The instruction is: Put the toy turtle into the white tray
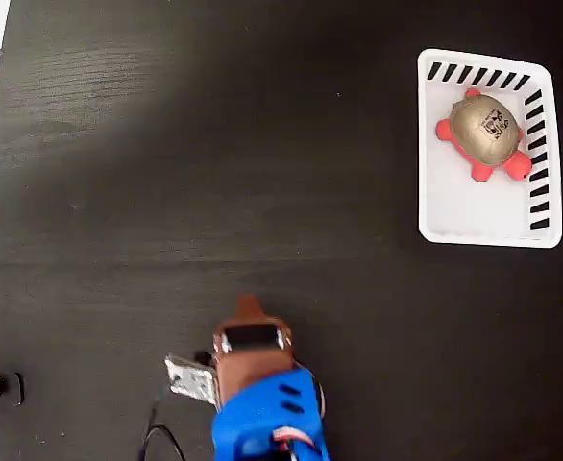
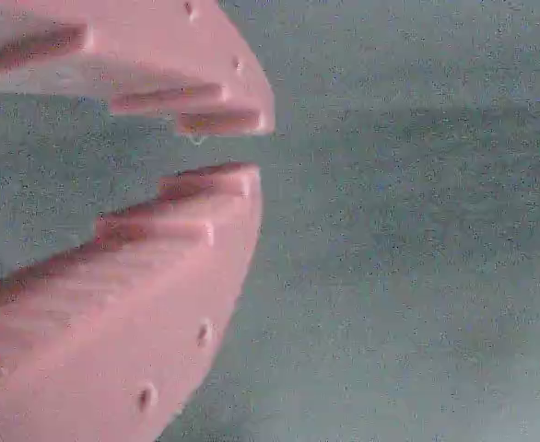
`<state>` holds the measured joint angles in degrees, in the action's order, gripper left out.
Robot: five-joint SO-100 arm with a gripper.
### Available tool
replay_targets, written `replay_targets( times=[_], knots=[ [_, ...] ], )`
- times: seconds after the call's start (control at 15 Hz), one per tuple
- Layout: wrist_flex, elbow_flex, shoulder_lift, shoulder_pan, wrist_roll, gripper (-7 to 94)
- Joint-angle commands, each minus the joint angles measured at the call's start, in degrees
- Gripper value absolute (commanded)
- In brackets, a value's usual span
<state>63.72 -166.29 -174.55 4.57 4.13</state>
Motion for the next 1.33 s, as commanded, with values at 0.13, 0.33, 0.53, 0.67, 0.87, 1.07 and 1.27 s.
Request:
replay_targets(
  times=[0.13, 0.33, 0.53, 0.67, 0.87, 1.07, 1.27],
  knots=[
    [4.6, -0.8, -7.8, -1.8, 0.3, 0],
    [8.8, -1.0, -11.9, -1.1, 0.2, 0],
    [8.8, -1.0, -12.0, -0.8, -0.3, 0],
    [8.7, -1.0, -11.9, -2.4, 1.0, 0],
    [8.7, -1.0, -11.9, -2.5, 1.1, 0],
    [8.7, -1.0, -11.9, -2.5, 1.0, 0],
    [8.7, -1.0, -11.9, -2.5, 1.0, 0]
  ],
)
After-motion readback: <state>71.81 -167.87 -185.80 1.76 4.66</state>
